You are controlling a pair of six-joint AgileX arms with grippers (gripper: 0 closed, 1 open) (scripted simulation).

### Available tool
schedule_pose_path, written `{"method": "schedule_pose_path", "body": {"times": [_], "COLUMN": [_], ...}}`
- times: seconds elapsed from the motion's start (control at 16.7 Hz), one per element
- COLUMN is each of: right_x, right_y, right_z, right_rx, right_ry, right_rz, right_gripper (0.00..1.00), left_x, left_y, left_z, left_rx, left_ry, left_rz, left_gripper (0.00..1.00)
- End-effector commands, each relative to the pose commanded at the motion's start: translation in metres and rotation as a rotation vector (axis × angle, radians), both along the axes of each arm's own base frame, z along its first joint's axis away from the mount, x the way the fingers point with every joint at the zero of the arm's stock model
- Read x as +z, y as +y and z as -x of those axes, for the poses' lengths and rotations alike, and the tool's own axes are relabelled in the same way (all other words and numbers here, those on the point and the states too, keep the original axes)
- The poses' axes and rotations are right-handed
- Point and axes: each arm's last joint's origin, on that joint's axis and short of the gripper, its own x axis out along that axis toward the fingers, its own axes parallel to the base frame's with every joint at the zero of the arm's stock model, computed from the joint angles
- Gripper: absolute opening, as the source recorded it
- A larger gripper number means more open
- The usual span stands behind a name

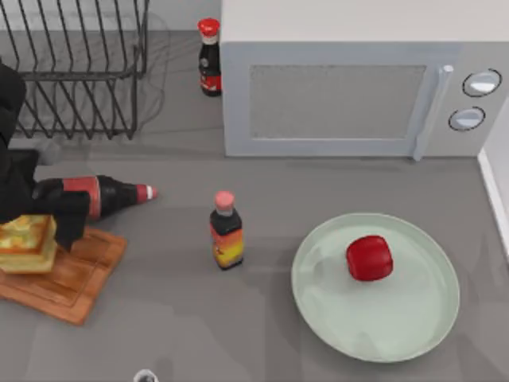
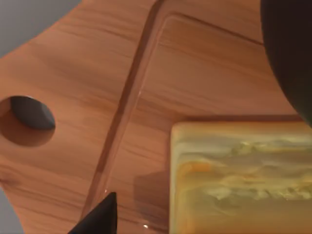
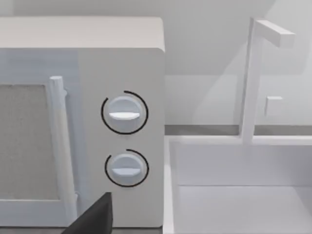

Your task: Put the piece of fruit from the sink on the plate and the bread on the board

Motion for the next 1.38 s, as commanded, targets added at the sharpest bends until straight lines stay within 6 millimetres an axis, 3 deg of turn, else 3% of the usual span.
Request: {"method": "schedule_pose_path", "body": {"times": [0.18, 0.36, 0.78, 1.08, 1.38], "right_x": [0.000, 0.000, 0.000, 0.000, 0.000], "right_y": [0.000, 0.000, 0.000, 0.000, 0.000], "right_z": [0.000, 0.000, 0.000, 0.000, 0.000], "right_rx": [0.000, 0.000, 0.000, 0.000, 0.000], "right_ry": [0.000, 0.000, 0.000, 0.000, 0.000], "right_rz": [0.000, 0.000, 0.000, 0.000, 0.000], "right_gripper": [1.00, 1.00, 1.00, 1.00, 1.00], "left_x": [0.005, 0.019, 0.055, 0.048, 0.030], "left_y": [0.000, 0.001, 0.013, 0.016, 0.012], "left_z": [0.012, 0.037, 0.126, 0.183, 0.209], "left_rx": [-0.009, -0.017, 0.038, 0.089, 0.066], "left_ry": [-0.027, -0.126, -0.635, -1.084, -1.443], "left_rz": [-0.001, -0.006, -0.039, -0.060, -0.028], "left_gripper": [1.00, 1.00, 1.00, 1.00, 1.00]}}
